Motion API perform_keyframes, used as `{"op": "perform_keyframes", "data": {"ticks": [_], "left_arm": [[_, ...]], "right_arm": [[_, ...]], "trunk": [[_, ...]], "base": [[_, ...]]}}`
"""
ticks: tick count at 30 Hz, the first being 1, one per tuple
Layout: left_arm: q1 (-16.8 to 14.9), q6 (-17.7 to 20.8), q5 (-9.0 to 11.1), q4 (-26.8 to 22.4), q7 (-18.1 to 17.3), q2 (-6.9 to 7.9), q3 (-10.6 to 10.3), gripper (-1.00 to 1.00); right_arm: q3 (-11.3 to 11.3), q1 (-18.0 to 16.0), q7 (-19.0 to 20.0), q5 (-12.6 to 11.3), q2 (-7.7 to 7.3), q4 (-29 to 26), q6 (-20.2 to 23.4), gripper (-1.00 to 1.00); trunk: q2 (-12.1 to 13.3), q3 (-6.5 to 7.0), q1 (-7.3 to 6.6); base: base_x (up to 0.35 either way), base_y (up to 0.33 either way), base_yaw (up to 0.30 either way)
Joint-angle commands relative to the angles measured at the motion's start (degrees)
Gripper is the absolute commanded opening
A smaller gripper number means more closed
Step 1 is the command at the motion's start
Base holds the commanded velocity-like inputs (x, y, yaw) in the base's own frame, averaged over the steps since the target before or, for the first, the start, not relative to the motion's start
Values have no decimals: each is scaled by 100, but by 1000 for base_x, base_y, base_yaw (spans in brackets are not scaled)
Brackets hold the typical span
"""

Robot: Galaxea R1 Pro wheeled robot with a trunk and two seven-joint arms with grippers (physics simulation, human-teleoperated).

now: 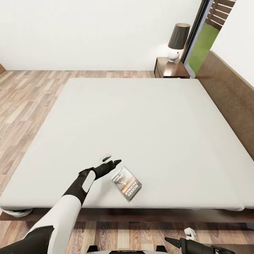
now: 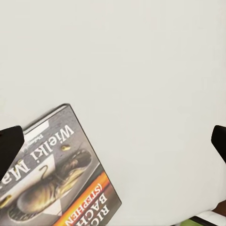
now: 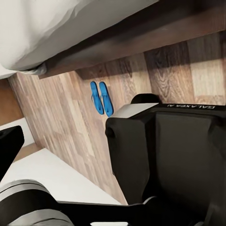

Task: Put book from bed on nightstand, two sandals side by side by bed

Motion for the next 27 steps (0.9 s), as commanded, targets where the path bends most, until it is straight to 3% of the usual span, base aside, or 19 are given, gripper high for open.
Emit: {"op": "perform_keyframes", "data": {"ticks": [1,27], "left_arm": [[-3,51,29,-3,-16,-5,42,100],[-3,51,29,-3,-16,-2,47,100]], "right_arm": [[-10,-1,19,-17,0,-2,60,100],[-10,0,10,-17,0,3,52,100]], "trunk": [[-45,-23,23],[-1088,-489,594]], "base": [[0,0,0],[0,0,0]]}}
